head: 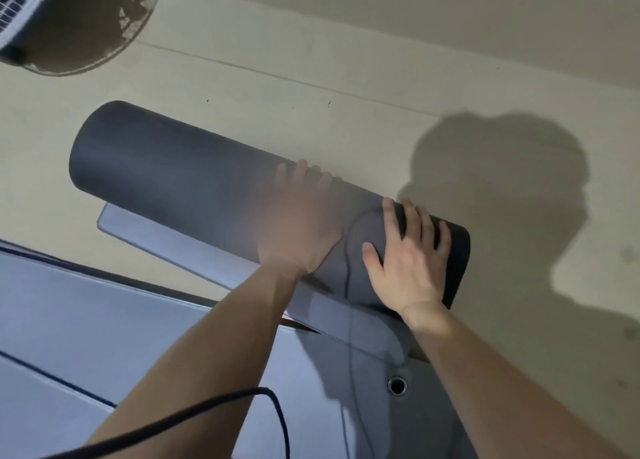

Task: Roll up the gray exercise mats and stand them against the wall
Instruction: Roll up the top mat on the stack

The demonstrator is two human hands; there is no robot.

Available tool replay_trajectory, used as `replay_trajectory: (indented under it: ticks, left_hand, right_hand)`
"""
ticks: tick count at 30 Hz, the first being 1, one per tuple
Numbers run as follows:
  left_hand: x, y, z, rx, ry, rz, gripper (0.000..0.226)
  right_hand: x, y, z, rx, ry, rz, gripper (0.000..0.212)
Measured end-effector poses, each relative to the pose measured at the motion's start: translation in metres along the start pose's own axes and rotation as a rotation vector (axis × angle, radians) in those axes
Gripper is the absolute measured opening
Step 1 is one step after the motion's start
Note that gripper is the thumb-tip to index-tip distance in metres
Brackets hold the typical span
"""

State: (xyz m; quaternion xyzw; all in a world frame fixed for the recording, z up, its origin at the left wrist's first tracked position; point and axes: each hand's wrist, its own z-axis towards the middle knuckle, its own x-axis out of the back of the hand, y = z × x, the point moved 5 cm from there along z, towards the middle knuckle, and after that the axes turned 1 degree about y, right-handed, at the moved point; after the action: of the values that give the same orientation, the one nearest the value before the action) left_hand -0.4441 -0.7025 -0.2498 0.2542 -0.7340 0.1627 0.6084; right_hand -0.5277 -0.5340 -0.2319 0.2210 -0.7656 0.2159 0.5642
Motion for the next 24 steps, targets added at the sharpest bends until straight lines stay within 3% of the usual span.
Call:
replay_trajectory:
  ticks: [11, 16, 18, 24]
  left_hand:
    - [0.001, 0.001, -0.002, -0.021, 0.036, -0.026, 0.076]
    - [0.008, 0.001, -0.013, 0.023, 0.145, -0.057, 0.074]
    - [0.007, 0.0, -0.025, 0.117, 0.198, -0.106, 0.072]
    - [-0.009, 0.013, -0.102, 0.461, 0.128, -0.217, 0.058]
  right_hand:
    - [-0.022, -0.014, -0.011, -0.06, 0.125, 0.005, 0.071]
    - [-0.024, -0.015, -0.012, -0.039, 0.116, 0.112, 0.073]
    - [-0.024, -0.018, -0.015, -0.024, 0.129, 0.115, 0.07]
    - [-0.035, -0.035, -0.024, 0.426, 0.071, -0.031, 0.061]
